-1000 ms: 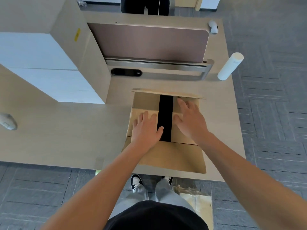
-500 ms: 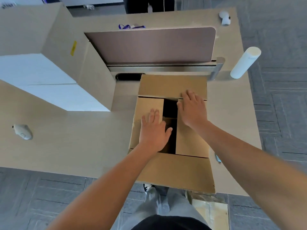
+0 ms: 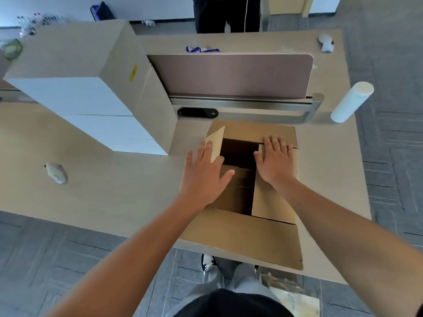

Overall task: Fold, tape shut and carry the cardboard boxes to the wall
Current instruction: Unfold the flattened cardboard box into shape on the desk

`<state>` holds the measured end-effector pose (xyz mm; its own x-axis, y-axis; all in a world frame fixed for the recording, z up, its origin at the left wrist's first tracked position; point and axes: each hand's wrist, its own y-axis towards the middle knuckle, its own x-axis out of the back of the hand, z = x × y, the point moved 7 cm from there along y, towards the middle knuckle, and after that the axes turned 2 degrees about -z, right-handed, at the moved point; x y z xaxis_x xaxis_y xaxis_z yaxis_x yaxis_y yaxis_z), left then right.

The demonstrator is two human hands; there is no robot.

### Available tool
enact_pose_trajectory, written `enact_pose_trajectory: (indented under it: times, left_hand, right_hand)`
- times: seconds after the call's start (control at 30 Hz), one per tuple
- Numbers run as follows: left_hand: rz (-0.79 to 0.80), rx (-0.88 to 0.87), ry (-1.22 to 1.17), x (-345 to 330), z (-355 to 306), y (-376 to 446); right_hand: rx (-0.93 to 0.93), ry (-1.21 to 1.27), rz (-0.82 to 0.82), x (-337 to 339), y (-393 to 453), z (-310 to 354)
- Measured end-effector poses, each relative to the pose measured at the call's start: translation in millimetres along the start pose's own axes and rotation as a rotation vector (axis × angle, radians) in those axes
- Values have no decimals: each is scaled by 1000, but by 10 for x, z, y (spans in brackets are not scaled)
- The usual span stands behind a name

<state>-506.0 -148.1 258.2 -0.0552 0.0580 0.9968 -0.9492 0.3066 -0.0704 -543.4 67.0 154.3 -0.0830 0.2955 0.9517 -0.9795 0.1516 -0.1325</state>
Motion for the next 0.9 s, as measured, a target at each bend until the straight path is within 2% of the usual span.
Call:
enact_pose_trajectory:
  times: [0.1,0.23,0.33,0.47,0.67,0.9]
  left_hand:
    - [55,65,34,117,209,-55]
    - [160,104,88,66,489,-131]
    - [219,99,150,-168,612,-169]
    - [283,116,72,-648,564,-382]
    - [210,192,-187,-1192,355,-668]
    - [152,201,-226,-1330,356,-703]
  right_hand:
    - [-51,6,-15,51,-112,82]
    - [12,-18,6,-4,-497,287]
    - [80,-92,51,-63,-832,414]
    - [129,-179,85,-102,-1160,504]
    - [185,-246,113,-203,-1361,571]
    - [229,-408,68,-243,-1399,573]
